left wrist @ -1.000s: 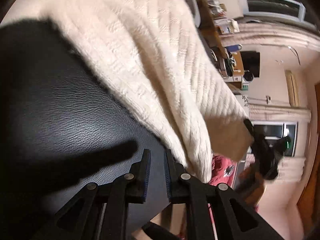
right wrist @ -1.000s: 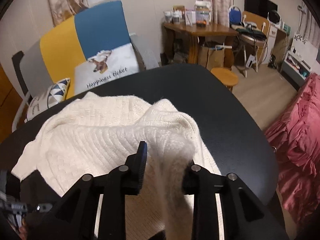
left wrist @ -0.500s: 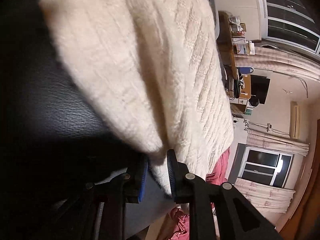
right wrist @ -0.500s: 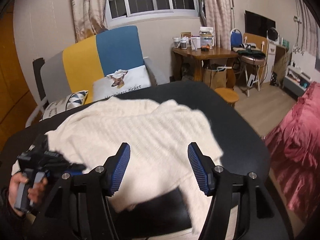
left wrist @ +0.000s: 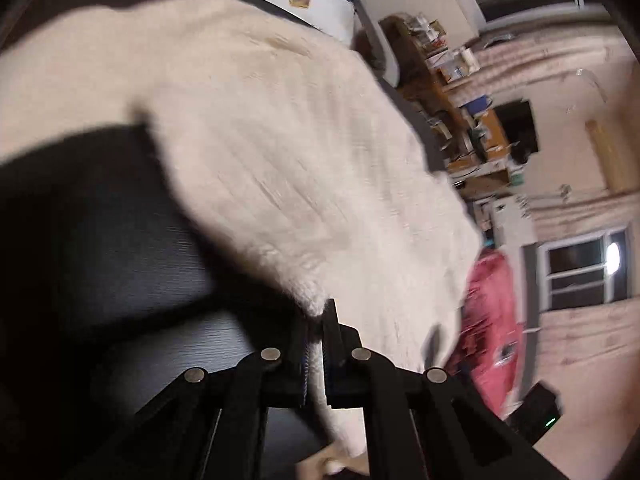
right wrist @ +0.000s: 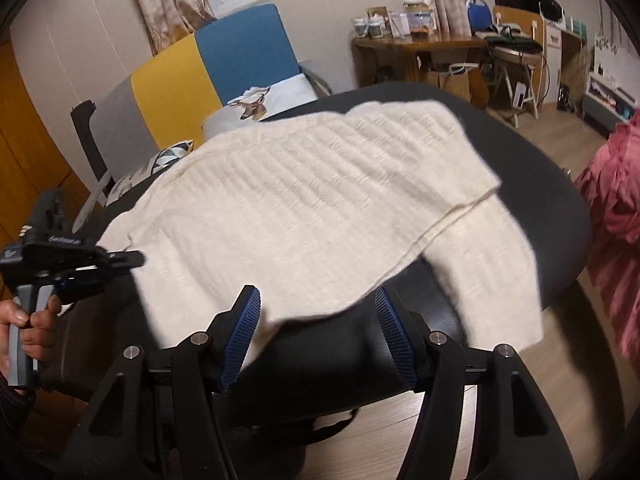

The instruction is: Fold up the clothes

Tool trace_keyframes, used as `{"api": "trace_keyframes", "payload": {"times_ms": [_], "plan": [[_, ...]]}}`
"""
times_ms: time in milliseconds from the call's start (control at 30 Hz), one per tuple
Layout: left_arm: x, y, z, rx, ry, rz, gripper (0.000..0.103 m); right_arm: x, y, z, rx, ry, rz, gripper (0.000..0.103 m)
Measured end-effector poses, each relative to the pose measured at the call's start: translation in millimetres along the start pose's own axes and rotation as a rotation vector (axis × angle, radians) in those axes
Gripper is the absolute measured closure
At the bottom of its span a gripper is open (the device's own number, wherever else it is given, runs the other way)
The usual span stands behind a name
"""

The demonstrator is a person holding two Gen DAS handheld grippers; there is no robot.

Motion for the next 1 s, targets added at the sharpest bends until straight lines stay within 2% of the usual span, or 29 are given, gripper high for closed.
{"api": "trace_keyframes", "payload": {"times_ms": [67,167,200,267,333,367,467,500,600,667,800,900,1000], "plan": [[0,-1,-13,0.004,0.001,-0.045,0.099,-3,2,-6,-0.006,-0.017,-0.005,0.039],[1,4,-37,0.077,0.070,-0.104,0.097,-10,2,-20,-0.005,-0.039,-0.021,0.039],[8,6,-43,0.093,0.114,-0.105,0.092,-11,0,-26,-0.002,-0.051,-0.022,0.039],[32,7,-59,0.110,0.157,-0.065,0.091,-11,-2,-40,0.010,-0.083,-0.018,0.039],[70,4,-86,0.139,0.159,0.016,0.091,-12,-3,-55,0.034,-0.101,-0.021,0.039],[94,3,-105,0.158,0.139,0.068,0.091,-13,-3,-62,0.045,-0.110,-0.025,0.039],[180,8,-180,0.252,0.008,0.249,0.090,-19,1,-82,0.059,-0.149,-0.040,0.039],[212,12,-210,0.298,-0.047,0.312,0.087,-21,5,-88,0.062,-0.157,-0.045,0.039],[290,39,-292,0.439,-0.207,0.438,0.085,-30,16,-107,0.068,-0.194,-0.071,0.039],[318,49,-332,0.525,-0.238,0.457,0.085,-37,21,-122,0.074,-0.208,-0.091,0.039],[328,51,-381,0.617,-0.152,0.439,0.083,-47,27,-153,0.096,-0.242,-0.122,0.039],[315,41,-398,0.644,-0.058,0.395,0.082,-48,28,-178,0.144,-0.241,-0.132,0.039],[300,28,-402,0.645,-0.027,0.363,0.081,-48,27,-197,0.187,-0.238,-0.140,0.039]]}}
Point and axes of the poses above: each gripper's, at about its wrist camera, not at the fingertips, and x roughly against the way its jaws point, z to its right, y to its underside, the point moved 4 cm from there along -x, roughly the way its jaws point, and after that the axes turned 3 degrees about -z, right-handed, at the moved point
